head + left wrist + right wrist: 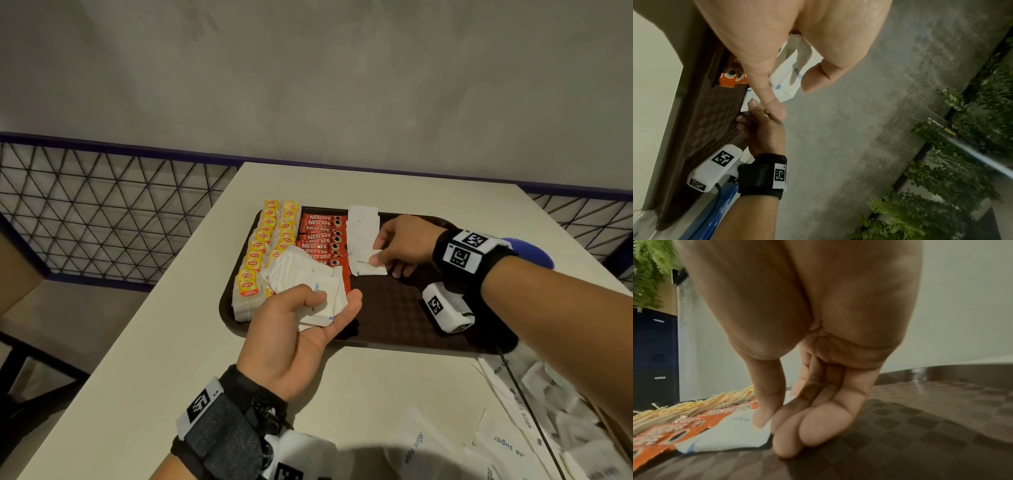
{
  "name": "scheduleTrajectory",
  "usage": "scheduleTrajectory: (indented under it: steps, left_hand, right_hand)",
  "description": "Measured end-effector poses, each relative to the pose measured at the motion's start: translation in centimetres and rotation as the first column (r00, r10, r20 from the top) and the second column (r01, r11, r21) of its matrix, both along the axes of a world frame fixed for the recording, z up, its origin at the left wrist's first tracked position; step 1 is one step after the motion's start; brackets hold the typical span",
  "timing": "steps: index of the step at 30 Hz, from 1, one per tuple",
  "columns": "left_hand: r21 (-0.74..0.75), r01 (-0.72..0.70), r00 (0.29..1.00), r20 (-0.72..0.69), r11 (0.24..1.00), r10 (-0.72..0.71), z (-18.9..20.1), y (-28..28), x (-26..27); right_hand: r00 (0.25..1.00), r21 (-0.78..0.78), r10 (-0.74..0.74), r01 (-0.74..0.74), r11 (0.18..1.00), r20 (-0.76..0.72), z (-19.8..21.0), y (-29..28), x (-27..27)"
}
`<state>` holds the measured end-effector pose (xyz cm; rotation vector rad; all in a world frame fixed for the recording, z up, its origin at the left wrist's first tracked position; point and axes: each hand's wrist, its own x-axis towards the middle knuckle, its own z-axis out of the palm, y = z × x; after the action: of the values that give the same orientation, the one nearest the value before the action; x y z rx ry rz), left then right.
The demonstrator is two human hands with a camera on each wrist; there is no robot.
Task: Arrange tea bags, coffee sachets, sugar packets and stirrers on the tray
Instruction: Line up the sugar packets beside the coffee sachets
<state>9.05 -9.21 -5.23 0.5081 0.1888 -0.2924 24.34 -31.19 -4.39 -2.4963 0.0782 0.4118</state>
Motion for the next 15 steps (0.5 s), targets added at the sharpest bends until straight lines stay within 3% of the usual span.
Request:
scheduleTrajectory:
  steps: [6, 9, 12, 15]
  left_hand:
    - [0.022, 0.065, 0.998, -0.004, 0.998, -0.065, 0.1, 0.1, -0.1]
    - [0.028, 0.096, 0.995, 0.008, 0.995, -0.096, -0.3, 0.3, 0.1]
    - [0.078, 0.118, 0.991, 0.056, 0.99, -0.123, -0.6, 0.4, 0.2]
    - [0.187, 0.115, 0.982, 0.126, 0.975, -0.14, -0.8, 0.4, 0.2]
  right_hand:
    - [0.994, -0.079, -0.027, 0.036, 0.996, 0.108, 2.3, 0.9, -1.5]
    - [0.975, 0.057, -0.014, 0.001, 0.998, 0.221, 4.4, 2.3, -4.5]
    - [0.97, 0.262, 0.067, -0.129, 0.956, 0.234, 5.9, 4.2, -9.2]
    - [0.954, 0.331, 0.108, -0.201, 0.922, 0.278, 5.5, 5.1, -12.6]
